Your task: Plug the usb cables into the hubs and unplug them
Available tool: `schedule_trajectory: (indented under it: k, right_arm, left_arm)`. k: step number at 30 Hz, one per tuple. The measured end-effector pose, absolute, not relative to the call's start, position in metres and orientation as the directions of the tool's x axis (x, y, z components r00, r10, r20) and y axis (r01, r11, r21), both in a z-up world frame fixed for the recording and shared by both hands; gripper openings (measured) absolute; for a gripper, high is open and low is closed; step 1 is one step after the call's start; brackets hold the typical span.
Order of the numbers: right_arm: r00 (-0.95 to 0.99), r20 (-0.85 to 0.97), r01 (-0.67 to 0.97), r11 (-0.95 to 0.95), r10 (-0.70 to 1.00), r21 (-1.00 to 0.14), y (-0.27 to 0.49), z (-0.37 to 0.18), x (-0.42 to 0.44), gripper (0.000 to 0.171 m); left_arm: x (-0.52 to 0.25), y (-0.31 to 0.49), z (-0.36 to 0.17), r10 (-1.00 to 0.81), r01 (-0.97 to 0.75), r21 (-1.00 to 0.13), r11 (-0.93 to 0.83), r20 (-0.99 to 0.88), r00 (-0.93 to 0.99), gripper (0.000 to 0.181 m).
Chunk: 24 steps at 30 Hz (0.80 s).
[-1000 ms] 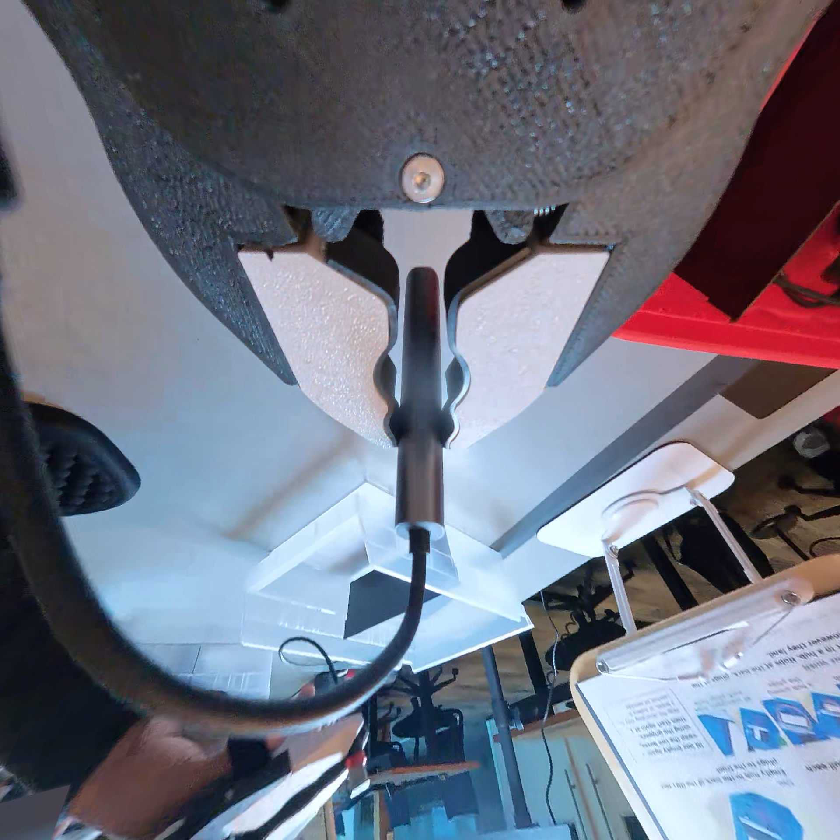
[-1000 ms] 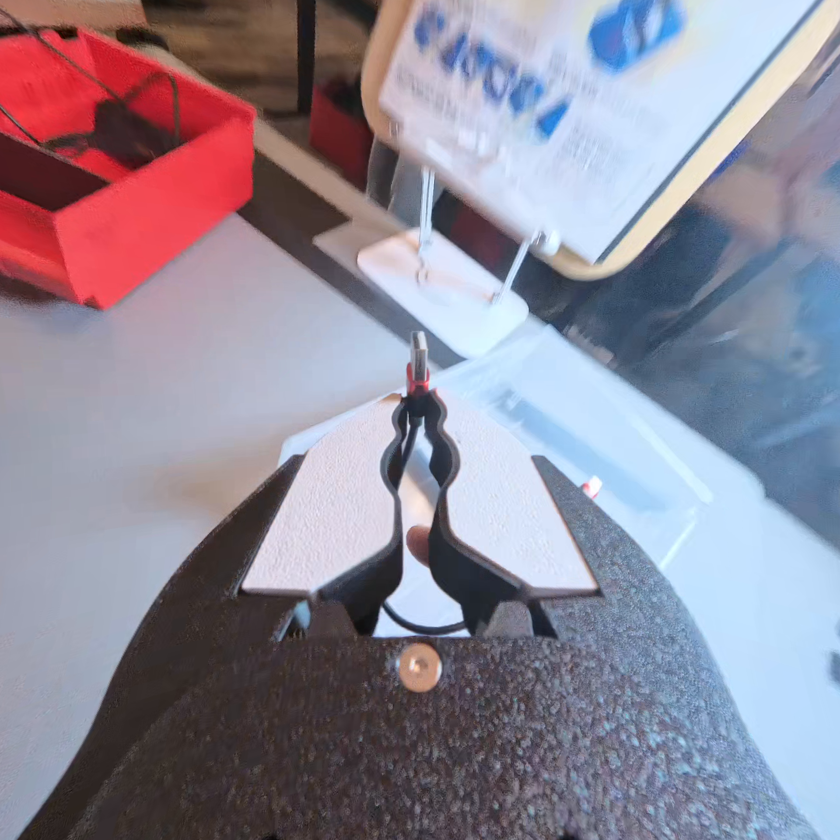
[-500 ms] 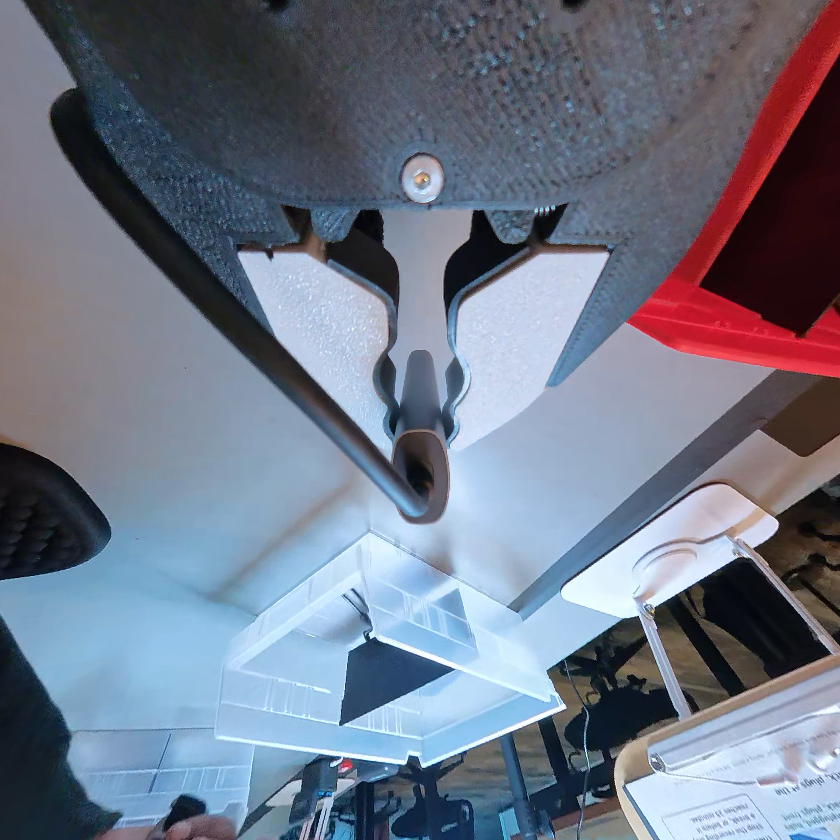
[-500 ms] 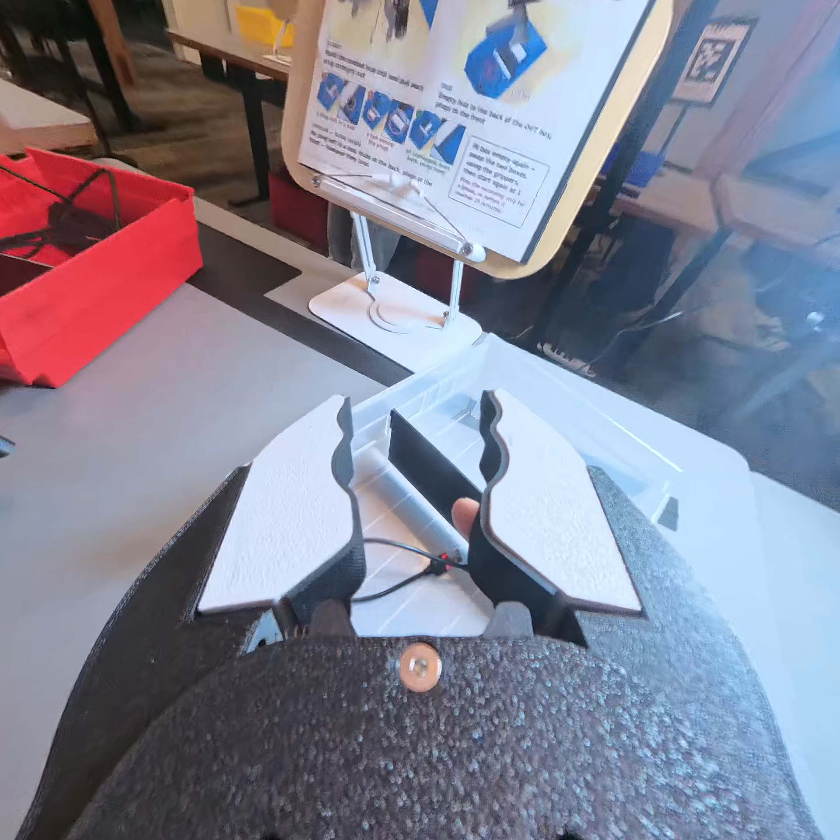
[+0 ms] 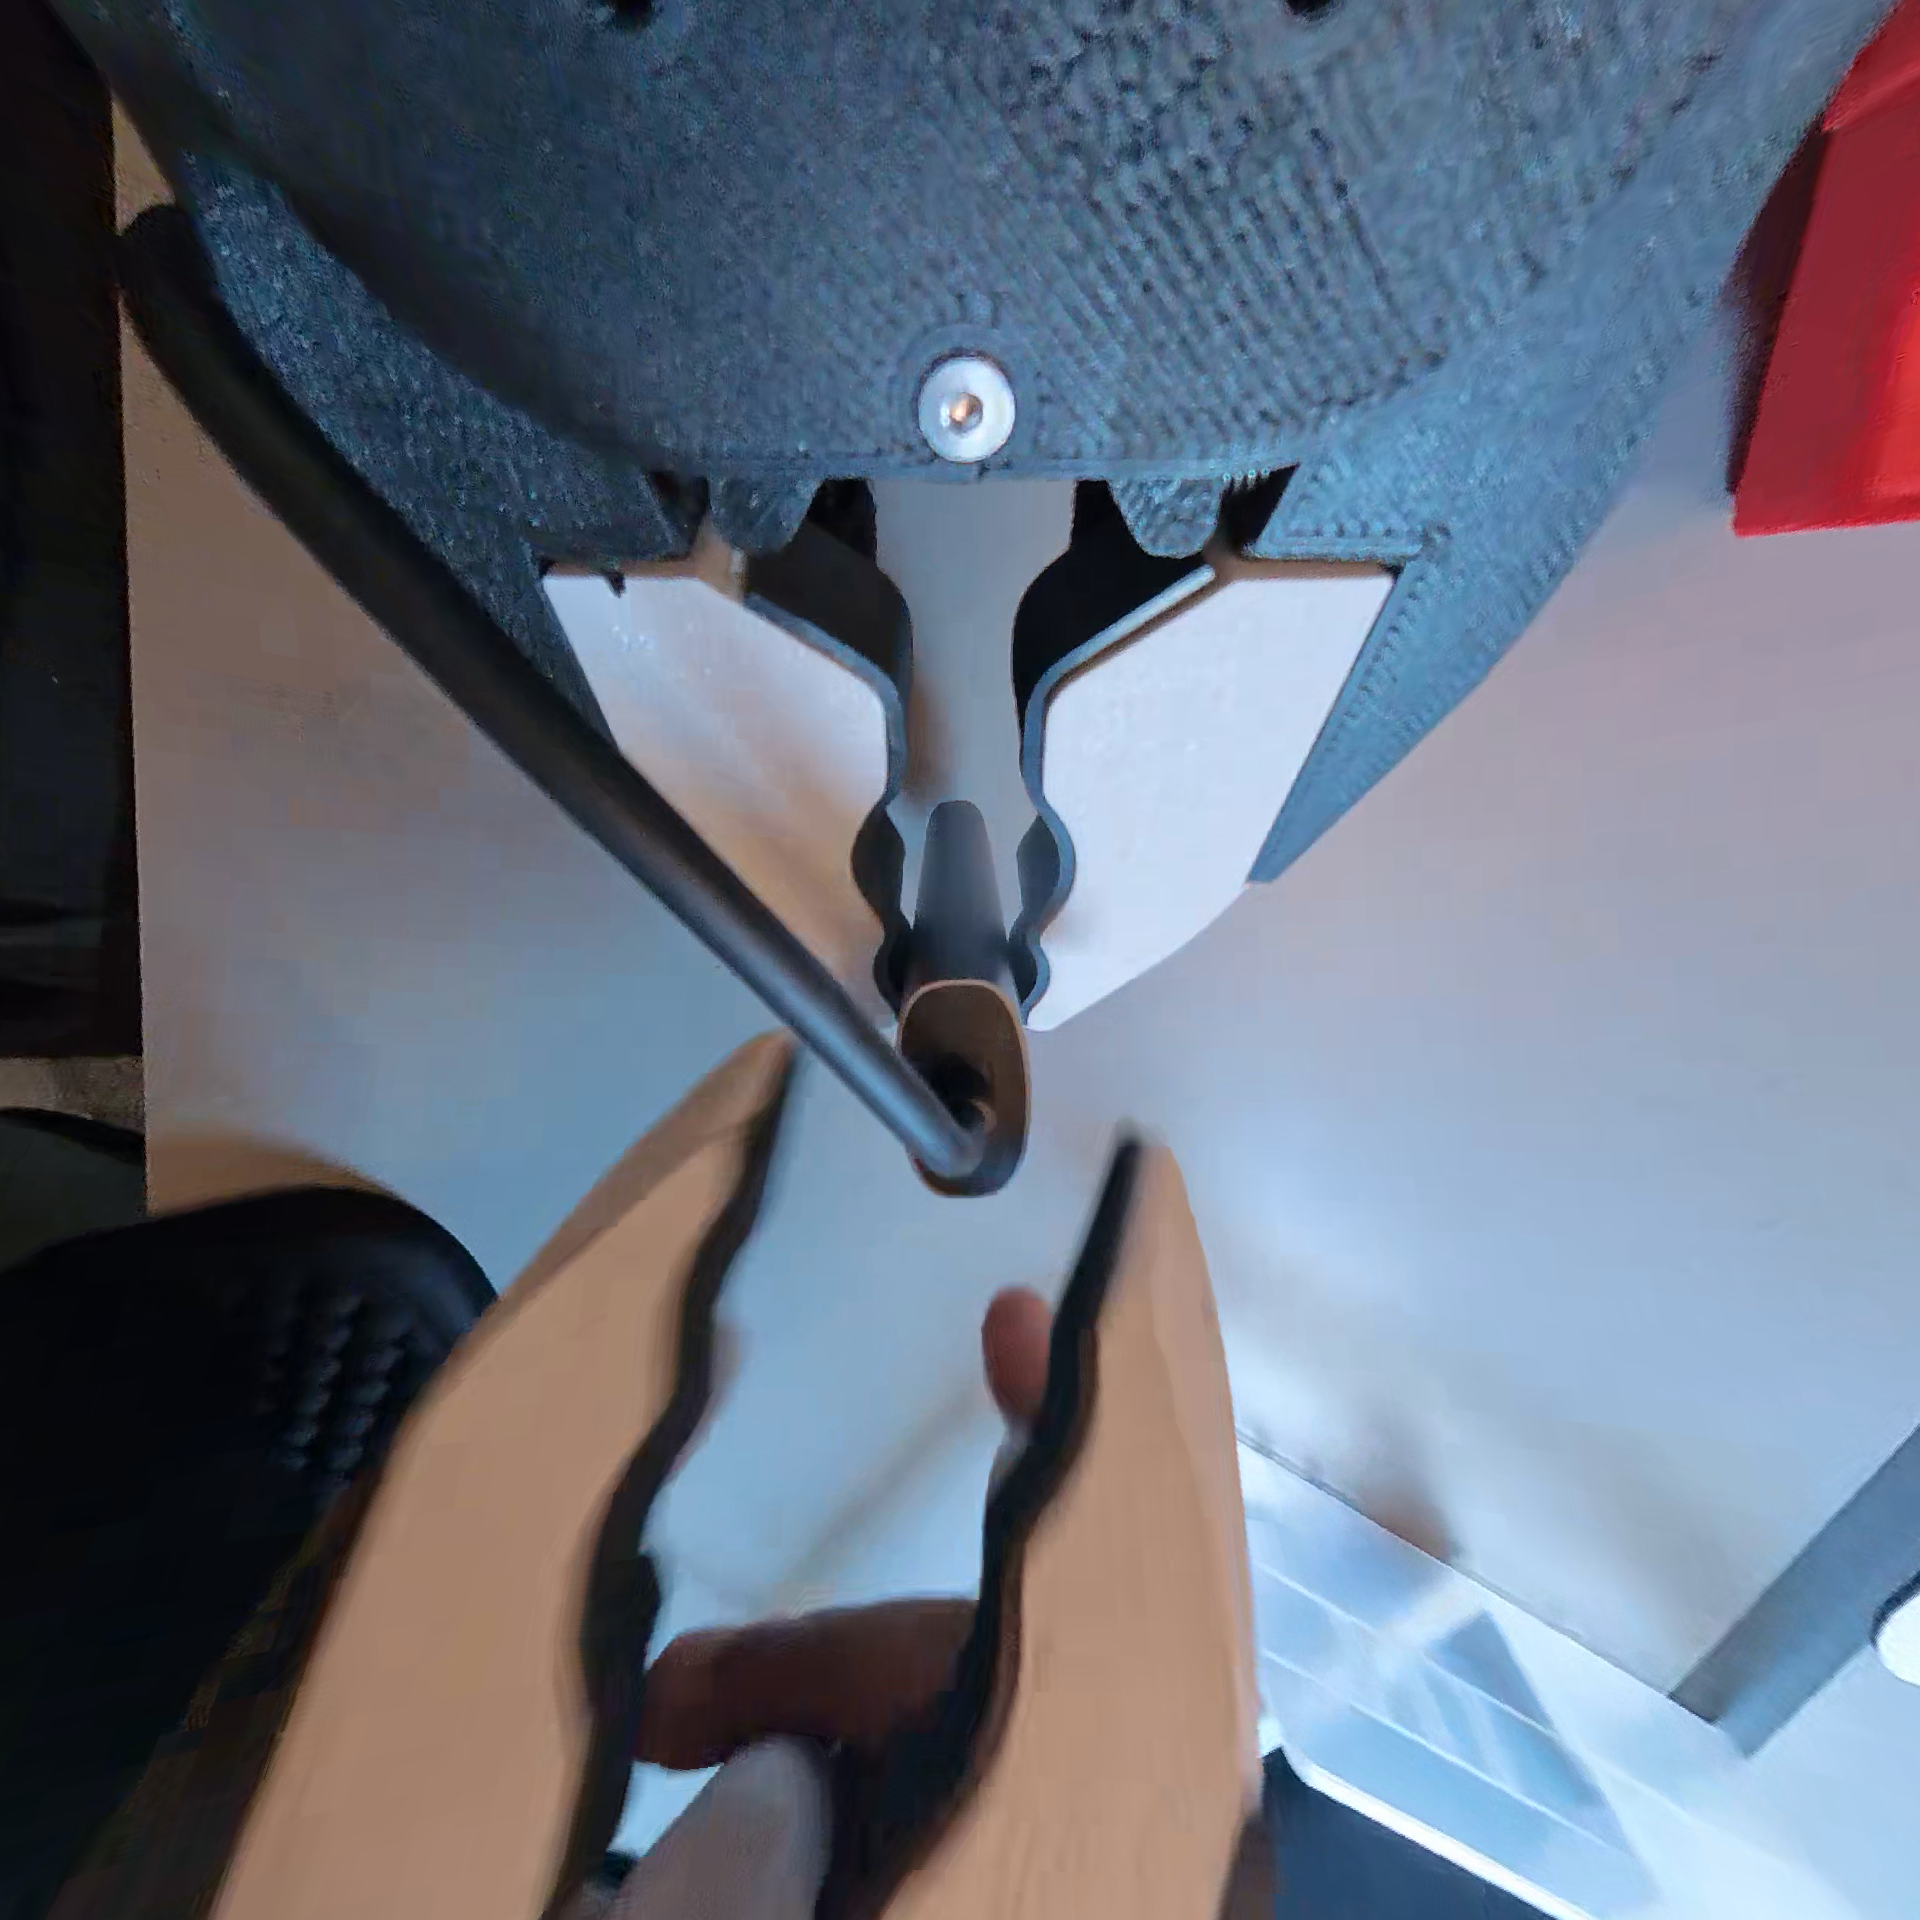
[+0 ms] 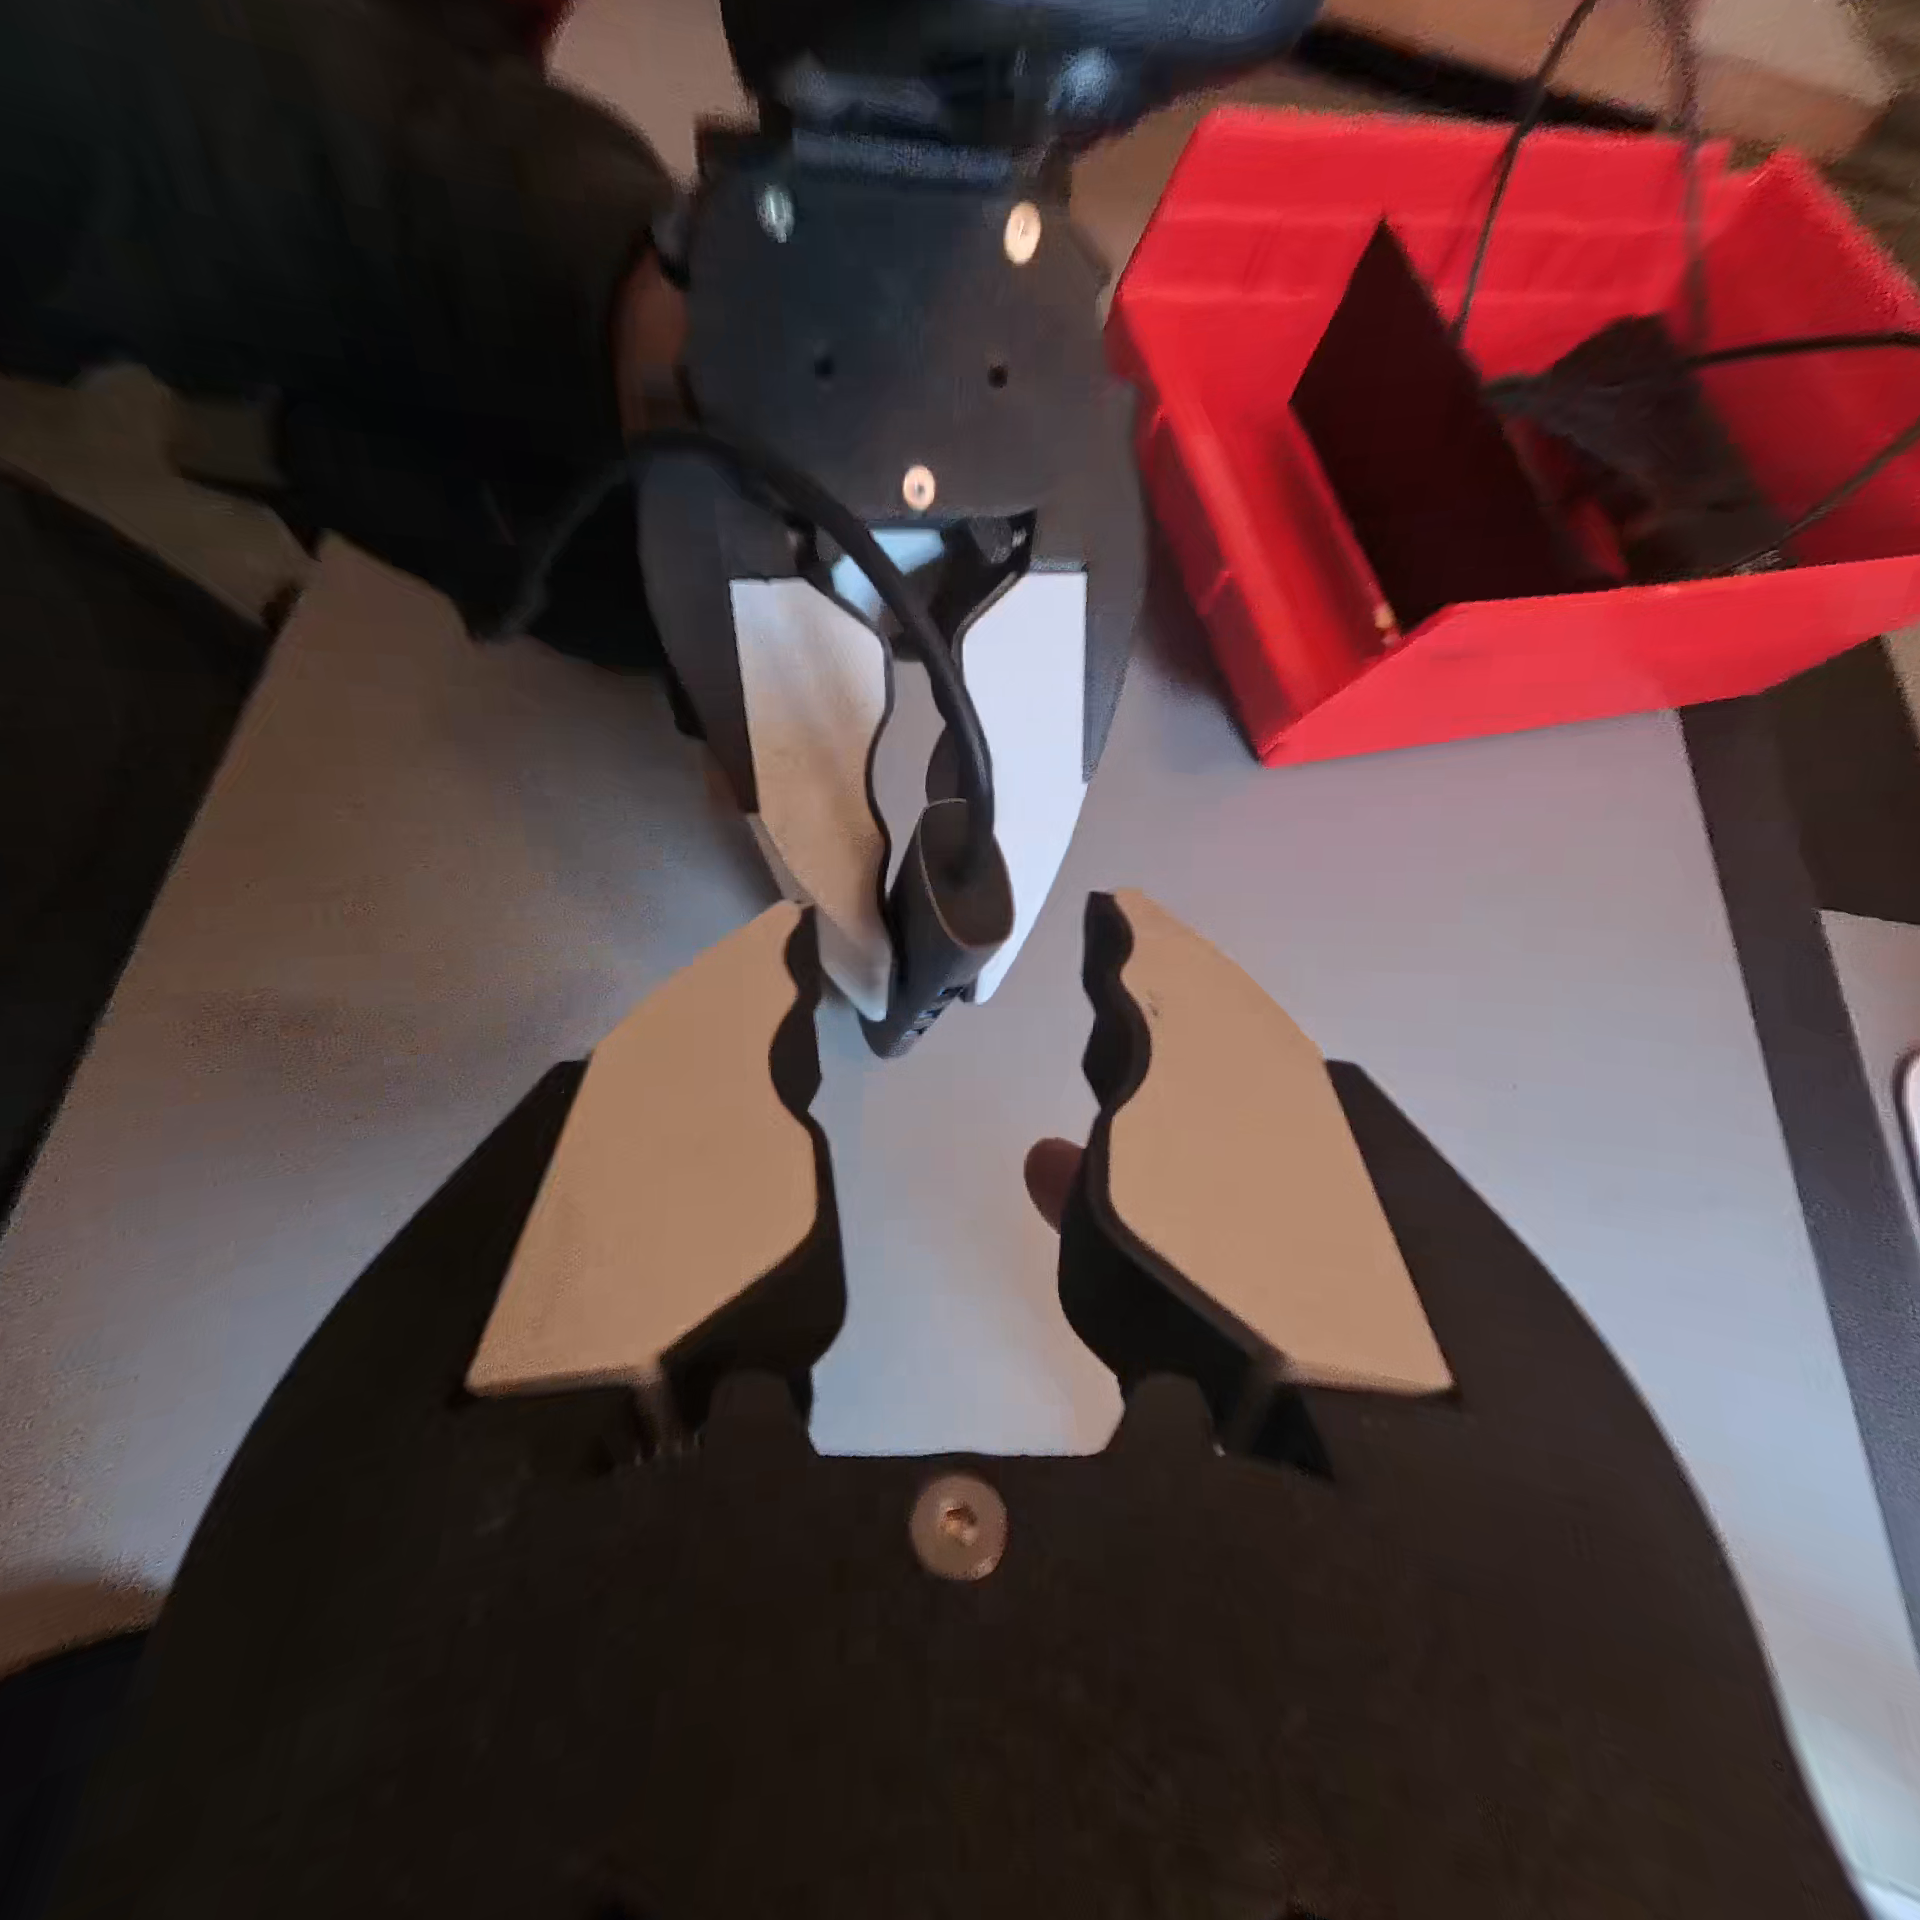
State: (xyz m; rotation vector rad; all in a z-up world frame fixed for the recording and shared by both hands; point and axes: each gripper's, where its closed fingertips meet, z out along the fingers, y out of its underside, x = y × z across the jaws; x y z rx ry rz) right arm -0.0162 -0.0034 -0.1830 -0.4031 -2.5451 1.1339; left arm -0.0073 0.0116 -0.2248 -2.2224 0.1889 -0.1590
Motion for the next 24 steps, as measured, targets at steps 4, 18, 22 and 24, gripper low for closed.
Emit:
schedule_trajectory:
  k: [4,18,22,24]
  right_arm:
    - [-0.918,0.207,0.079,0.671,0.337,-0.738,-0.003,-0.179,-0.012,0.016]
    - [0.038,0.486,0.082,0.482,0.873,-0.872,0.265,-0.040,-0.042,0.015]
    - [0.230,0.526,0.249,0.473,0.819,-0.845,0.327,-0.075,-0.058,0.015]
    - [0.266,0.560,0.327,0.474,0.784,-0.818,0.346,-0.094,-0.066,0.015]
  left_arm:
    - [-0.010,0.014,-0.213,-0.211,-0.132,-0.851,-0.509,-0.026,0.977,0.022]
    - [-0.106,-0.011,-0.162,0.166,0.059,-0.962,-0.267,0.014,0.986,0.048]
    - [-0.106,-0.011,-0.163,0.173,0.039,-0.961,-0.272,-0.009,0.985,0.046]
    - [-0.106,-0.011,-0.164,0.172,0.035,-0.961,-0.274,-0.013,0.985,0.045]
